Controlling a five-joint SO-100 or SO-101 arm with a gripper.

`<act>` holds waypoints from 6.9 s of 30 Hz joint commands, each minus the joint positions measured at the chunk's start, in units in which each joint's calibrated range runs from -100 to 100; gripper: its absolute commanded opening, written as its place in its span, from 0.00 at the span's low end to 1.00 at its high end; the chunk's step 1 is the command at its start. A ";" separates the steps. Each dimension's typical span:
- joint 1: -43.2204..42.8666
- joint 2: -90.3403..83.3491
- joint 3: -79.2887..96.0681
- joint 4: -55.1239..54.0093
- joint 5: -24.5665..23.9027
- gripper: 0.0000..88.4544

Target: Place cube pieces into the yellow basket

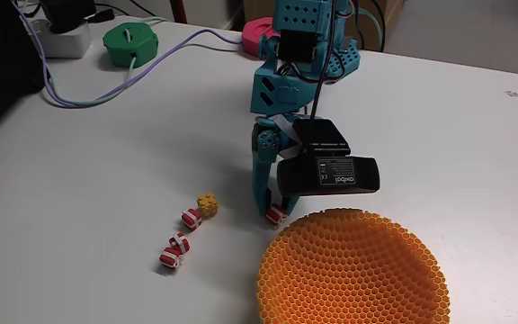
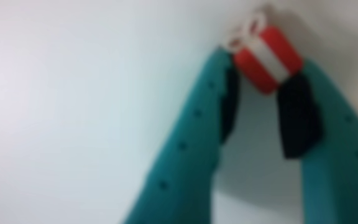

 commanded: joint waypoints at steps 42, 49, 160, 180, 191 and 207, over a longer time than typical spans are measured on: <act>2.48 -21.18 -14.97 32.75 6.64 0.39; 12.18 -18.91 5.92 7.38 0.59 0.36; 15.16 13.01 -11.41 -25.55 -5.08 0.00; -13.45 10.17 -42.22 -0.27 -1.95 0.26; -7.40 7.23 -50.31 14.76 1.86 0.44; 12.36 1.93 -4.57 -22.07 -10.01 0.37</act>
